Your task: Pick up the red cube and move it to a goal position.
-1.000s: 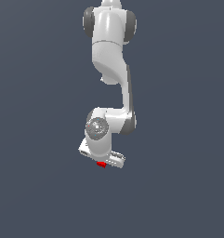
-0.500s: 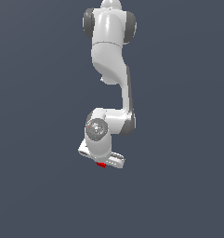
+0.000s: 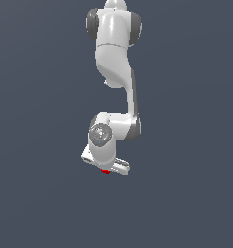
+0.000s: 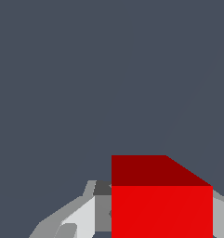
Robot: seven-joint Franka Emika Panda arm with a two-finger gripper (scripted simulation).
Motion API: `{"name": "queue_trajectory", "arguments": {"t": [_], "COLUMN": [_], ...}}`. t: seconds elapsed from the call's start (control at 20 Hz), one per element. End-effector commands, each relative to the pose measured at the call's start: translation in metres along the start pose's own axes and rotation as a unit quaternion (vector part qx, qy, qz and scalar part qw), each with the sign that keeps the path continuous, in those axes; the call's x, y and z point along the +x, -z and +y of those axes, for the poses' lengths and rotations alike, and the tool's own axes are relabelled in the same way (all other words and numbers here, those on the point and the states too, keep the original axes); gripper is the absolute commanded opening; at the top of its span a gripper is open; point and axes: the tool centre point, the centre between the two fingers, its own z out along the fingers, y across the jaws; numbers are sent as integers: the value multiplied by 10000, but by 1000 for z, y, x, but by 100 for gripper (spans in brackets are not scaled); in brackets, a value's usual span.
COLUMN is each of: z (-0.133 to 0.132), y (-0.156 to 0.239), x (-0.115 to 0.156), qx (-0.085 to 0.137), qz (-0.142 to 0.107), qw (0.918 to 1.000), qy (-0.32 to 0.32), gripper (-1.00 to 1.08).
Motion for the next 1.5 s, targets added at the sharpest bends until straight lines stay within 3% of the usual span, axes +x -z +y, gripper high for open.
{"name": "queue_trajectory", "arguments": {"t": [0.0, 0.65, 1.45], "z": [0, -7, -35], "y": [0, 8, 34], "x": [0, -29, -126], "qx": [0, 0, 0], "qz": [2, 2, 0], "qw": [10000, 10000, 10000], "qy": [0, 0, 3], "gripper": [-100, -100, -100]}}
